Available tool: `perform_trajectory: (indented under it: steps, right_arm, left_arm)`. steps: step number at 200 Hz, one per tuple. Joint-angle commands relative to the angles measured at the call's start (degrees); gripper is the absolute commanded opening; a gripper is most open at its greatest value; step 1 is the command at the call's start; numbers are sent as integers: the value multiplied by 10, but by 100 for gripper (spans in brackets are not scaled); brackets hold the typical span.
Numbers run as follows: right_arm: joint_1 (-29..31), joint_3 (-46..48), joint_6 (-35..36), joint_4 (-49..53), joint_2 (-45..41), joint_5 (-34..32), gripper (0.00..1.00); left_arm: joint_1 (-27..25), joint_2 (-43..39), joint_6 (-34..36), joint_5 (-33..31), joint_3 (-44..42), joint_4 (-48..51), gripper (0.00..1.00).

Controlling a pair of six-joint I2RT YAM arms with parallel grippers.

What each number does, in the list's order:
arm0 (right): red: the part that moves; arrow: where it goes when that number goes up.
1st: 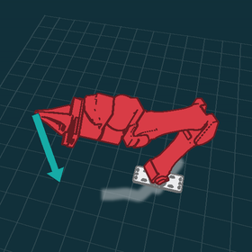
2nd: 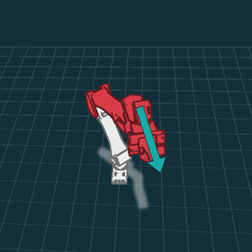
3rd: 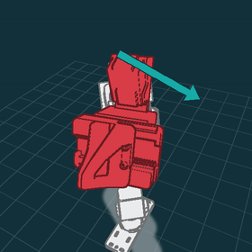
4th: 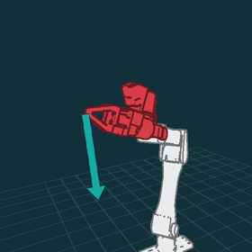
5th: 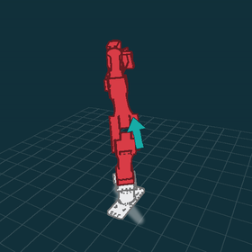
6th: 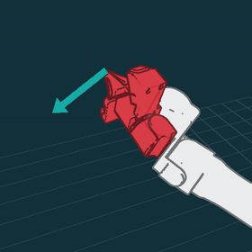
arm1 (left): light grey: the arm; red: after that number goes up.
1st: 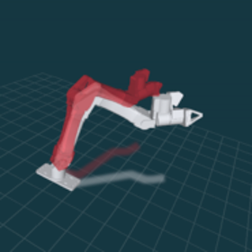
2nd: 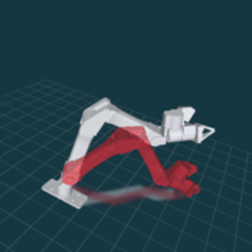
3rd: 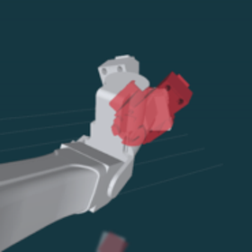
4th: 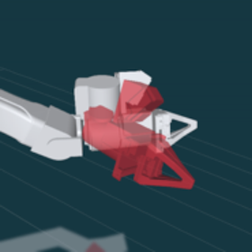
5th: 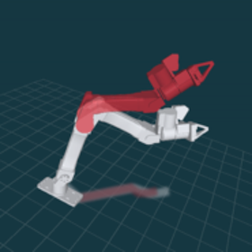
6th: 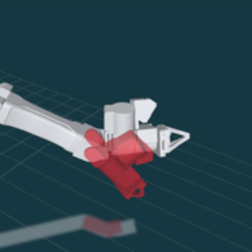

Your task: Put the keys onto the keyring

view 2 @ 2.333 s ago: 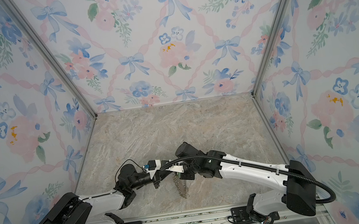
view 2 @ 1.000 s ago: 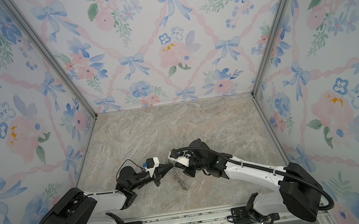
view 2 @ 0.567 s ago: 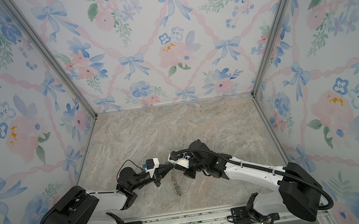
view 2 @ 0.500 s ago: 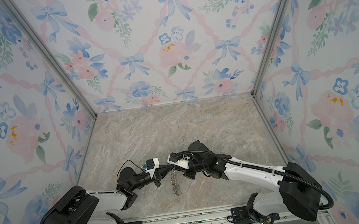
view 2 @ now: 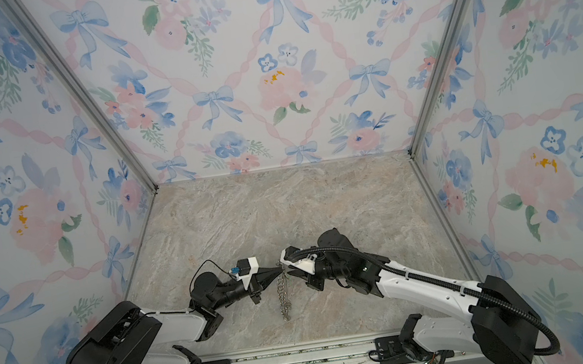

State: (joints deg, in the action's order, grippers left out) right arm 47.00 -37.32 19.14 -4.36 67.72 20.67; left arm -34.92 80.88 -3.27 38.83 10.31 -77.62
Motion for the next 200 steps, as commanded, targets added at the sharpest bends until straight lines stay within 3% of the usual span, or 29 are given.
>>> perform_trajectory:
  steps: [1,68,102,200]
  right_arm:
    - [-10,19,-17,-52,-2,28,19]
    - [-16,19,-24,-106,22,102,18]
    - [-13,11,-11,-66,30,73,13]
    - [8,6,-21,-77,58,49,0]
  left_arm:
    - [-3,6,-5,14,2,-23,0]
    - [-6,7,-7,38,5,-24,0]
    - [-6,6,-5,35,4,-28,0]
    - [-5,4,-8,28,3,-39,0]
